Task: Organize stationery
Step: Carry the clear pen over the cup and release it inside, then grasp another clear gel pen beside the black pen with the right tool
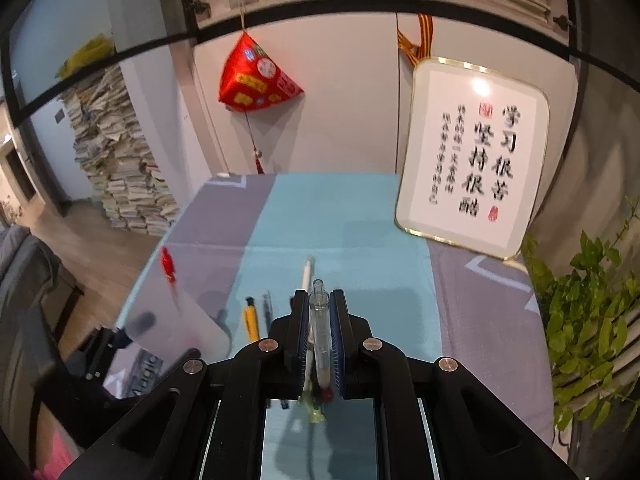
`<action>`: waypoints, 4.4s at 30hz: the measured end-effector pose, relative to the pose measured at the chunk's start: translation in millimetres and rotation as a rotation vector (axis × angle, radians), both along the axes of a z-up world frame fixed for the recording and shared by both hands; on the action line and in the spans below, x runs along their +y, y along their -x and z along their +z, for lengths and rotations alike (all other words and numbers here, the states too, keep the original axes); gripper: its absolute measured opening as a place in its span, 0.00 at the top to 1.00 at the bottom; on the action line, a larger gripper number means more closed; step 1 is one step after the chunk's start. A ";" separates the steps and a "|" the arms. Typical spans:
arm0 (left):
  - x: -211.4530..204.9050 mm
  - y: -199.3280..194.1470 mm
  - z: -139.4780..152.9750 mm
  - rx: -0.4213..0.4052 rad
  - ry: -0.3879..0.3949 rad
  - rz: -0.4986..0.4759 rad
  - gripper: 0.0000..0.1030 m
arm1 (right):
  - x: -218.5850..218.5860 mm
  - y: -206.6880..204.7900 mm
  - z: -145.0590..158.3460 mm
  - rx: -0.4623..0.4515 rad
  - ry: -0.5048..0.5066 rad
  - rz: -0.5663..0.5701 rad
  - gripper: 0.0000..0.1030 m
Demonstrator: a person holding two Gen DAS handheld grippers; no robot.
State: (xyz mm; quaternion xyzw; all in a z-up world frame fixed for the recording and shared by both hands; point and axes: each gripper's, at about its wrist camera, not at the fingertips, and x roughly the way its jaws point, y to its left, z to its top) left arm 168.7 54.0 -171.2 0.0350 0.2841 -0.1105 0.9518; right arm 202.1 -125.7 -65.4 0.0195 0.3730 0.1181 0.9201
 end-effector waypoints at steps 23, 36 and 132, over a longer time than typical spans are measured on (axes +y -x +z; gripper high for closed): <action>-1.2 0.2 -0.7 0.003 -0.016 -0.005 0.33 | 88.2 -2.6 29.7 -0.059 -0.092 0.292 0.89; -1.3 0.1 -0.6 0.003 -0.016 -0.004 0.33 | 105.1 -23.3 -13.9 0.094 -0.098 0.330 0.89; -2.1 -2.0 -1.6 0.018 -0.020 -0.005 0.33 | -90.3 -93.0 -114.0 0.390 -0.036 -0.272 0.79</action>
